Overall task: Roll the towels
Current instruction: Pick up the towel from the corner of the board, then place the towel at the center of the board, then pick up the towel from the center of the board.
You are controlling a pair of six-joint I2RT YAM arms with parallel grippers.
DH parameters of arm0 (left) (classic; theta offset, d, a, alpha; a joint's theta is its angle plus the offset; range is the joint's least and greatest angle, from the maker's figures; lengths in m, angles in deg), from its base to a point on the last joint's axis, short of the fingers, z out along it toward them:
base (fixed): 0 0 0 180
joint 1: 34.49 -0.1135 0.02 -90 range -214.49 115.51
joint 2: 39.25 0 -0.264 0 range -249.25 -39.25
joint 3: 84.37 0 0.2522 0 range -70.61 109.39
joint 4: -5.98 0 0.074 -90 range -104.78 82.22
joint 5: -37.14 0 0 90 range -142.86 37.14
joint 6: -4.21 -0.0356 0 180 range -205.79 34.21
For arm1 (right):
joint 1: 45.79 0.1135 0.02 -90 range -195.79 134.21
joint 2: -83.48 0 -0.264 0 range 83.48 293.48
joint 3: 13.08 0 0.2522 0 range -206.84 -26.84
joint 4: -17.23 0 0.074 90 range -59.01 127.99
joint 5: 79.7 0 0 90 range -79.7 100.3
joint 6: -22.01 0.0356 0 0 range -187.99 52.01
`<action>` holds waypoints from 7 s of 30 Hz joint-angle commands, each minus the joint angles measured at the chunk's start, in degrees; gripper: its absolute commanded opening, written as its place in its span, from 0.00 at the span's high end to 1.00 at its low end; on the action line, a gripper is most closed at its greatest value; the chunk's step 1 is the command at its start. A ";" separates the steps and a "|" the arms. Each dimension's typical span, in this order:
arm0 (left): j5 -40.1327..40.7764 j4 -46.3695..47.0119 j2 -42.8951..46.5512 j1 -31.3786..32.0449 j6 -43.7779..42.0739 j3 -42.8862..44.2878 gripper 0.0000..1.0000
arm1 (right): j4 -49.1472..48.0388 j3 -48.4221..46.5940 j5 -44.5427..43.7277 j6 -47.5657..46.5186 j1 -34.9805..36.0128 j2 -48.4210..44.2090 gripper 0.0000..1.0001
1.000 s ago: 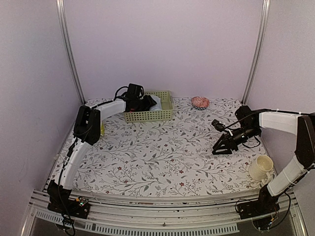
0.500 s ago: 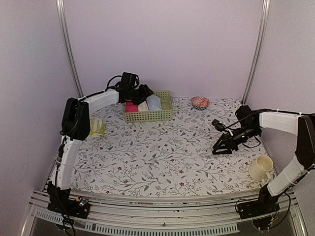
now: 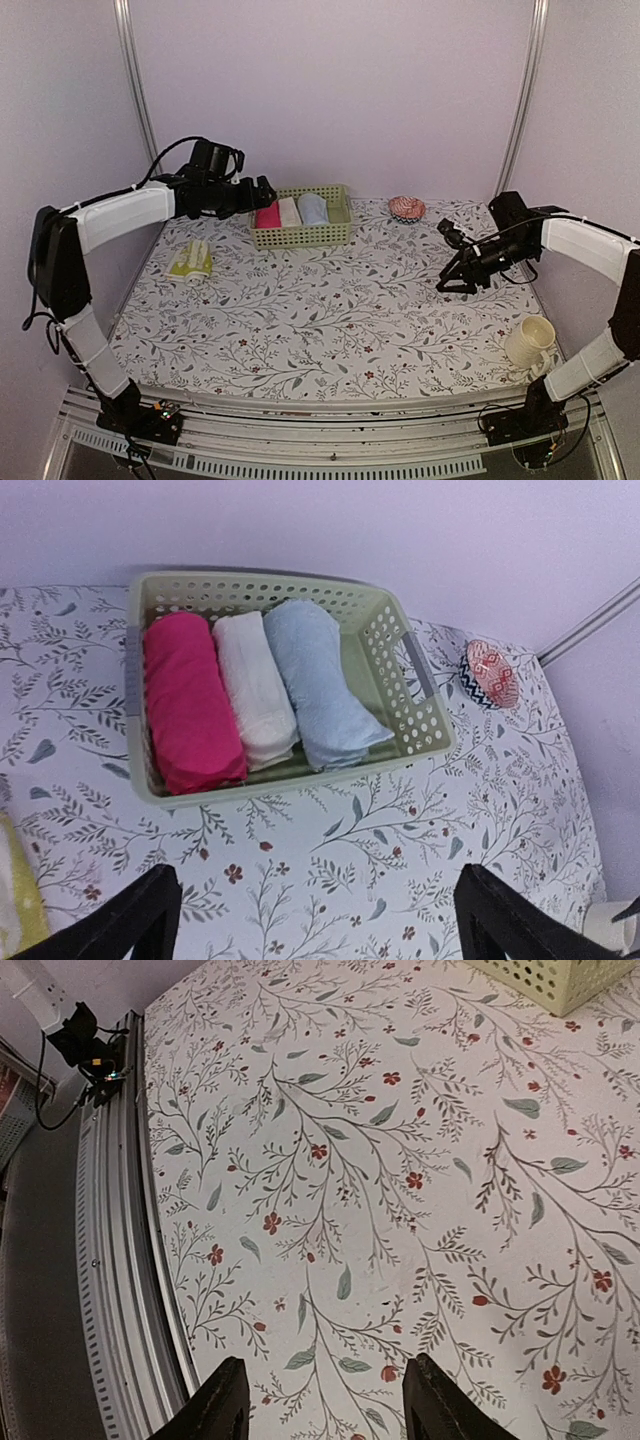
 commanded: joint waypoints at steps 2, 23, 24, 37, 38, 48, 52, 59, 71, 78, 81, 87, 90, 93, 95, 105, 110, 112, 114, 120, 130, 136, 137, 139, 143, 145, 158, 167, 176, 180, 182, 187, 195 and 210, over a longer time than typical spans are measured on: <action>6.00 -1.77 14.24 0.08 -13.34 -11.68 0.01 | -5.90 -7.44 -10.65 6.36 -2.74 -5.68 0.44; 3.44 -5.12 11.64 -21.03 -10.68 -25.12 0.30 | -19.74 2.98 -3.28 15.90 -8.30 -4.31 0.08; 2.66 -3.35 11.24 -21.66 -10.14 -25.91 0.33 | -19.45 2.83 -2.94 15.69 -8.34 -4.12 0.08; 2.64 -1.15 0.75 -22.97 -8.96 -22.82 0.63 | -17.65 2.59 -1.74 13.41 -8.22 -2.53 0.10; 3.17 -1.21 0.50 -22.95 -8.80 -22.66 0.67 | -17.41 2.38 -1.71 13.30 -8.25 -2.14 0.11; 11.62 -9.85 10.81 -15.91 -10.14 -17.89 0.96 | -16.16 1.66 -0.84 12.22 -8.27 -0.58 0.13; 6.70 -11.40 19.39 -9.03 -11.48 -15.30 1.00 | -15.59 1.23 -0.29 11.83 -8.28 -0.28 0.13; -33.47 14.83 28.85 0.32 -0.75 -26.72 1.00 | -14.74 0.90 1.79 10.83 -8.31 0.40 0.14; -19.27 5.26 10.92 8.40 -3.69 -34.23 0.66 | -11.82 -0.57 -4.26 5.40 2.77 -3.40 0.34; -6.21 1.61 18.58 8.78 -2.65 -38.15 0.61 | -12.54 -3.15 -18.70 1.11 20.90 -3.03 0.39; -5.20 4.13 22.58 8.78 -0.67 -42.30 0.60 | -13.58 -6.17 -21.79 -0.33 26.78 0.57 0.44; -7.96 10.43 26.70 8.87 2.65 -48.97 0.60 | -13.69 -15.40 -27.85 -1.33 35.80 14.80 0.59; -8.11 11.61 28.04 9.08 3.62 -50.70 0.60 | -13.28 -19.27 -29.44 -1.66 37.60 21.60 0.60; -8.10 12.43 29.31 9.14 4.04 -52.21 0.60 | -12.86 -22.80 -29.53 -2.65 38.51 26.91 0.57; -8.08 12.58 29.72 9.13 4.02 -52.55 0.60 | -12.51 -24.91 -29.28 -3.01 39.16 29.47 0.56; -7.91 11.96 29.80 9.13 2.93 -52.24 0.60 | -8.83 -31.65 -28.24 -4.08 41.00 38.16 0.52; -7.80 12.14 28.80 9.16 2.50 -52.07 0.60 | -6.09 -33.08 -25.97 -5.49 41.06 39.75 0.51; -7.78 12.02 28.25 9.13 2.31 -51.85 0.60 | -5.24 -33.51 -25.06 -6.16 41.10 40.12 0.49; -7.78 11.92 27.84 9.11 2.12 -51.68 0.60 | -5.38 -33.76 -25.27 -6.12 41.18 40.47 0.49; -7.61 11.70 27.08 9.11 1.70 -51.07 0.60 | -6.94 -35.61 -28.70 -2.83 41.08 42.77 0.56; -7.87 11.09 25.53 9.09 0.92 -50.10 0.60 | -3.27 -39.19 -25.94 -2.03 41.03 43.81 0.70; -7.86 11.11 25.39 9.11 0.82 -50.09 0.60 | -3.69 -39.87 -27.57 -0.37 40.97 44.24 0.73; -7.86 11.09 25.34 9.12 0.81 -50.04 0.60 | -3.58 -39.79 -27.96 -0.36 41.04 44.32 0.73; -7.81 10.99 25.39 9.13 0.75 -50.03 0.60 | -3.59 -39.25 -28.50 -0.93 41.06 44.26 0.70; -7.58 10.91 25.57 9.13 0.75 -50.17 0.59 | -4.31 -38.30 -29.90 -1.41 41.06 43.96 0.67; -7.58 11.03 25.53 9.12 0.83 -50.22 0.60 | -4.71 -38.03 -30.16 -1.49 41.20 43.84 0.65; -7.24 11.35 24.97 9.15 1.06 -50.31 0.60 | -8.78 -36.17 -38.40 1.02 43.38 43.41 0.65; -7.26 11.17 24.20 9.13 0.75 -49.68 0.59 | -9.28 -36.62 -41.99 2.13 43.09 39.01 0.96; -3.28 8.56 27.13 9.13 -3.53 -47.69 0.55 | -3.85 -47.04 -42.72 1.83 36.57 23.39 0.97; -2.81 8.28 27.82 9.19 -5.48 -46.24 0.54 | -3.67 -52.56 -40.02 2.63 33.43 15.86 0.98; -3.24 9.29 28.52 9.20 -6.09 -46.09 0.54 | -3.73 -52.70 -39.08 3.18 31.90 12.57 0.97; -5.78 15.10 28.78 10.08 -7.57 -46.35 0.53 | -4.56 -41.51 -37.90 4.30 26.81 8.31 0.98; -10.36 21.74 17.19 15.45 -10.62 -40.62 0.53 | -14.81 -15.14 -32.95 8.08 10.32 1.74 0.97; -4.86 8.38 -14.58 28.12 -30.97 -1.69 0.52 | -24.09 0.40 -25.49 11.94 0.19 -1.26 0.98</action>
